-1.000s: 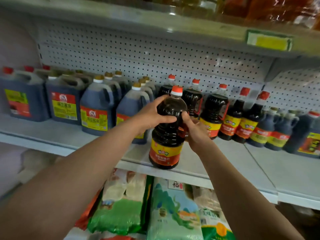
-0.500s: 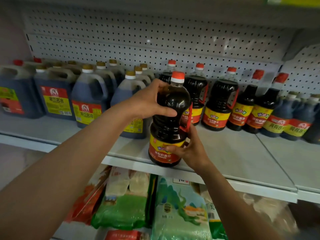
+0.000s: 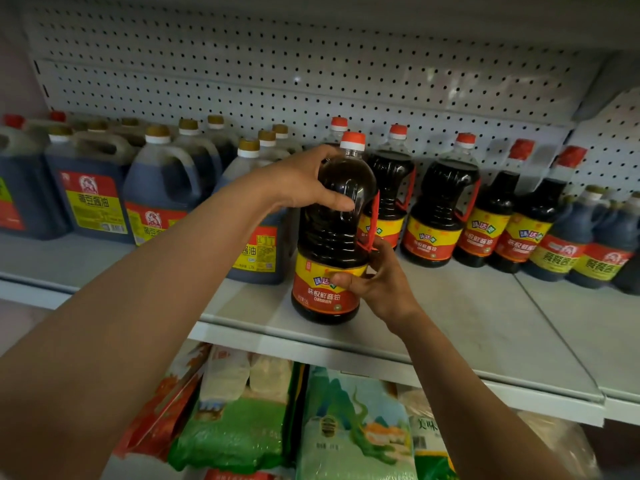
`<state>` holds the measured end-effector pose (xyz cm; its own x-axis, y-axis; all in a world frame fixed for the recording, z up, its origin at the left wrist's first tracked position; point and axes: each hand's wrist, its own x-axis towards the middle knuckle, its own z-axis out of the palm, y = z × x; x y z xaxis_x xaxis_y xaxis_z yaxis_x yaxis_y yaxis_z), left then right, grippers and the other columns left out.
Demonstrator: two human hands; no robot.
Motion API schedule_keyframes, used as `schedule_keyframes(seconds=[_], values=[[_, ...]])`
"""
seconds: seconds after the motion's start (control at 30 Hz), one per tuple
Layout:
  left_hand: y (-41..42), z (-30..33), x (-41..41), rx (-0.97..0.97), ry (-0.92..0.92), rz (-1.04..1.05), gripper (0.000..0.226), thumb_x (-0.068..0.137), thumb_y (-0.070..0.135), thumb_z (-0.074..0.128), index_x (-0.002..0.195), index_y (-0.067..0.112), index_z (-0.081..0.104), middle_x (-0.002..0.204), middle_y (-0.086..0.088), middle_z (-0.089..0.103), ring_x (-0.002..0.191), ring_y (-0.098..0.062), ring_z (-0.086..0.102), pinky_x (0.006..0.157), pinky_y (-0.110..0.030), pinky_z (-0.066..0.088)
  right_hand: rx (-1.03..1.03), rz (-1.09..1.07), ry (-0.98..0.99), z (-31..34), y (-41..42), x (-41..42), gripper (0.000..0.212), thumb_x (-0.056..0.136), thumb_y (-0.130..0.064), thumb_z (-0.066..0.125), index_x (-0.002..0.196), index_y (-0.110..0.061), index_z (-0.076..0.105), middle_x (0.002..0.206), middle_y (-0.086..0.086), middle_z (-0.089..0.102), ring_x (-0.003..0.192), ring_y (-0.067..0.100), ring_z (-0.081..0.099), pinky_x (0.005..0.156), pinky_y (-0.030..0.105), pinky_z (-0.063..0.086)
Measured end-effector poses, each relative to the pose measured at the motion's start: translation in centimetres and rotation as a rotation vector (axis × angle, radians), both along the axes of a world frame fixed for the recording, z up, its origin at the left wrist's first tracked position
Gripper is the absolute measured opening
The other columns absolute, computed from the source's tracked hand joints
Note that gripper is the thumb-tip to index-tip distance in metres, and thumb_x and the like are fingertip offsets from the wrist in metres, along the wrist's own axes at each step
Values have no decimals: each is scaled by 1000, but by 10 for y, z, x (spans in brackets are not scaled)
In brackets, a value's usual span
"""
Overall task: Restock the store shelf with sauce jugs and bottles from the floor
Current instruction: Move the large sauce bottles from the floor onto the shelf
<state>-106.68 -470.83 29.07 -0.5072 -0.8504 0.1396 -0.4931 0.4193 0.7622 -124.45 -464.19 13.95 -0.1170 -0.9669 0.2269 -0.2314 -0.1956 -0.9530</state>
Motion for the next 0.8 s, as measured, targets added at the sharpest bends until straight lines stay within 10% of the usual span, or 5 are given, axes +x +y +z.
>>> schedule_keyframes(seconds=[0.8], values=[[-26,-4,-4,-63,-54,109,90,70,18,89,141,27,35,131,4,57,120,-17,53,97,-36,44,-25,-22,48,-11,-40,-2,109,55,-46,95,146,-34,37,135,-9,61,130,12,55,107,48,50]])
